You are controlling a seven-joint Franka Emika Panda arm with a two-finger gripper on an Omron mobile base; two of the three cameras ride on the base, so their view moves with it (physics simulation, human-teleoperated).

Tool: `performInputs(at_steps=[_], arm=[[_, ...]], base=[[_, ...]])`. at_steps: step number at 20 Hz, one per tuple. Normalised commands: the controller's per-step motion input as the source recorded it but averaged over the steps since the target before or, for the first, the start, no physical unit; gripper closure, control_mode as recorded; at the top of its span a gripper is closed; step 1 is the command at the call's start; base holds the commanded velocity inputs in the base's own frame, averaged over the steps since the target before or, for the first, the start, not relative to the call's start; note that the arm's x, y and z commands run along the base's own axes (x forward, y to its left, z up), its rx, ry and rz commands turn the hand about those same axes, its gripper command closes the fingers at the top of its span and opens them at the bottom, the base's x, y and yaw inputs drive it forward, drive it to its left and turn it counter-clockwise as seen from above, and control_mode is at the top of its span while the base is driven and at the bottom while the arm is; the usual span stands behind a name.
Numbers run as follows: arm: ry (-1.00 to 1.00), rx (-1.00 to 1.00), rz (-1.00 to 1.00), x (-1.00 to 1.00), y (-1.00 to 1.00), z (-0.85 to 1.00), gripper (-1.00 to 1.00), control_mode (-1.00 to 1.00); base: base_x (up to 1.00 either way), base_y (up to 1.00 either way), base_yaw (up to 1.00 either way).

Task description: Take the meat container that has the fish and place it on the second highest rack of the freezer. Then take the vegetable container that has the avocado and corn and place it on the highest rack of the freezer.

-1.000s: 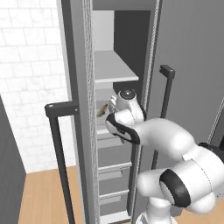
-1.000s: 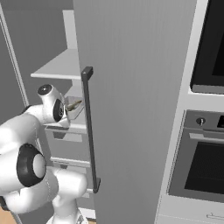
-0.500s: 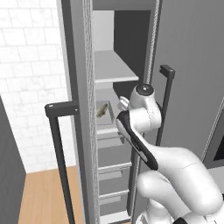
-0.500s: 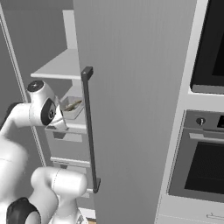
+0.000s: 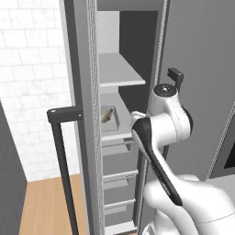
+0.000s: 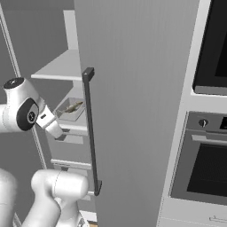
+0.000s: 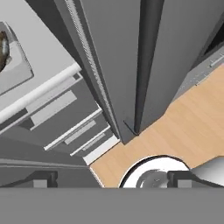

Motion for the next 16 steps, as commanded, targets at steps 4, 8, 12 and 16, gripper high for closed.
performInputs(at_steps=[4,8,12,16], arm=[[0.00,-0.03,0.27,-1.00,-0.14,-0.10,-1.00,-1.00],[0.00,0.00,0.21,-0.81,-0.12,-0.13,-1.00,-1.00],[0.04,0.00,0.16,-0.54,-0.04,0.07,-1.00,-1.00],[0.00,0.00,0.16,-0.57,-0.04,0.77,-1.00,-1.00]], base=[[0.00,0.00,0.00],[0.00,0.00,0.00],[0.00,0.00,0.00],[0.00,0.00,0.00]])
